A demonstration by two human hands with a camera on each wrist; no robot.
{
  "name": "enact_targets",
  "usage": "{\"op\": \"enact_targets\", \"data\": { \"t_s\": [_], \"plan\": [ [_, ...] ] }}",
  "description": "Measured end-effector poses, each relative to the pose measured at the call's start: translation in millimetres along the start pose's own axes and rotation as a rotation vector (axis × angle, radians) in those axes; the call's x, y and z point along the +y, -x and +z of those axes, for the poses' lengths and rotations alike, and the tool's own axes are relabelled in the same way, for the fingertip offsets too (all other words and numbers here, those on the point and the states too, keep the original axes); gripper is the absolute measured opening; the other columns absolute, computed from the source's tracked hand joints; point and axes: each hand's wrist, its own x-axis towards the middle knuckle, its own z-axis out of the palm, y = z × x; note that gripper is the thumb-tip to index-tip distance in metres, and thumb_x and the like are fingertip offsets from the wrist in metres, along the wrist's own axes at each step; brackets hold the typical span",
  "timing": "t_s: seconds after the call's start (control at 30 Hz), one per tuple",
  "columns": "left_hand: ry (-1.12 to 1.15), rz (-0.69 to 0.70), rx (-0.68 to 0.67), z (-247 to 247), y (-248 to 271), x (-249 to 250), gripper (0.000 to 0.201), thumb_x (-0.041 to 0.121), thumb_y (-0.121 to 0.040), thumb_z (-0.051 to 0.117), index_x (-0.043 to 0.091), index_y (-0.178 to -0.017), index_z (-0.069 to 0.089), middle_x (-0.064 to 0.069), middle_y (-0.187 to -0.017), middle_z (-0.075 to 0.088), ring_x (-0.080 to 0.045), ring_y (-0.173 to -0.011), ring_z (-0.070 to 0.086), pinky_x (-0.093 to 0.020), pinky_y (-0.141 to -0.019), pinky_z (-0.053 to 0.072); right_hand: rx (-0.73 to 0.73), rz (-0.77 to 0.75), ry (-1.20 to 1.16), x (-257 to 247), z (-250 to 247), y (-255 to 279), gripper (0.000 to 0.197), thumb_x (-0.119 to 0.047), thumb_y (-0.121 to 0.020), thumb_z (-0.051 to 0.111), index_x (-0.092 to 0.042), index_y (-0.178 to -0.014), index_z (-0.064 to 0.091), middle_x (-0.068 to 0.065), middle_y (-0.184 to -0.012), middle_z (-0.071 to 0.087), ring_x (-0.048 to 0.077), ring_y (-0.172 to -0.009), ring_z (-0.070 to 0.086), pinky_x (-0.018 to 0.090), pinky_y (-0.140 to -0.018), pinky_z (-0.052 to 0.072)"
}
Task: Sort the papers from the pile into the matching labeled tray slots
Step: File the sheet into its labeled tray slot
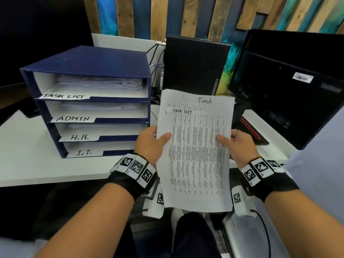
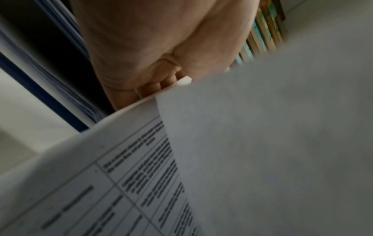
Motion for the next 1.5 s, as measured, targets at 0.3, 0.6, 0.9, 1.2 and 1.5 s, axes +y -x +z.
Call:
{"op": "enact_targets", "data": {
  "t_s": [0.3, 0.6, 0.9, 1.2, 1.5],
  "plan": [
    [-0.056, -0.024, 0.024, -51, 46, -38, 0.021, 0.03, -0.093, 0.065, 0.021, -0.111, 0.069, 0.011, -0.101, 0.073, -0.007, -0.089, 0.071, -0.036, -0.08, 0.06, -0.204, 0.025, -0.104, -2, 30, 55, 0.034, -0.041, -0.086, 0.066, -0.017, -0.108, 0.075, -0.001, -0.11, 0.076, 0.021, -0.104, 0.072, 0.053, -0.096, 0.054],
    [-0.125, -0.078, 0.369, -129, 58, -42, 0.059, 0.05, -0.097, 0.048, -0.006, -0.082, 0.058, -0.023, -0.078, 0.064, -0.038, -0.069, 0.061, -0.038, -0.063, 0.049, -0.376, -0.074, -0.132, -43, 104, 75, 0.019, -0.024, -0.098, 0.059, -0.017, -0.112, 0.07, -0.001, -0.104, 0.077, 0.018, -0.097, 0.074, 0.051, -0.091, 0.057],
    [-0.309, -0.06, 0.498, -196, 20, 12, 0.04, 0.033, -0.103, 0.04, 0.005, -0.076, 0.051, -0.01, -0.074, 0.05, -0.025, -0.072, 0.046, -0.031, -0.066, 0.034, -0.419, 0.01, -0.183, -68, 168, 73, 0.02, -0.025, -0.102, 0.056, -0.013, -0.108, 0.071, 0.0, -0.105, 0.077, 0.02, -0.1, 0.073, 0.049, -0.097, 0.054],
    [-0.03, -0.198, 0.375, -219, 22, 25, 0.039, 0.049, -0.093, 0.046, 0.013, -0.091, 0.06, -0.013, -0.095, 0.063, -0.034, -0.091, 0.063, -0.05, -0.093, 0.052, -0.228, -0.057, -0.136, -125, 194, 41, 0.044, -0.034, -0.102, 0.052, 0.006, -0.095, 0.067, 0.014, -0.094, 0.075, 0.033, -0.092, 0.072, 0.051, -0.091, 0.056],
    [0.092, -0.133, 0.366, -212, 18, 18, 0.021, 0.024, -0.101, 0.047, 0.017, -0.096, 0.067, -0.004, -0.097, 0.073, -0.025, -0.086, 0.07, -0.046, -0.061, 0.061, -0.228, 0.125, -0.211, -161, 183, 23, 0.022, -0.033, -0.092, 0.065, -0.012, -0.088, 0.066, 0.011, -0.087, 0.076, 0.028, -0.074, 0.072, 0.039, -0.069, 0.06]
  ]
}}
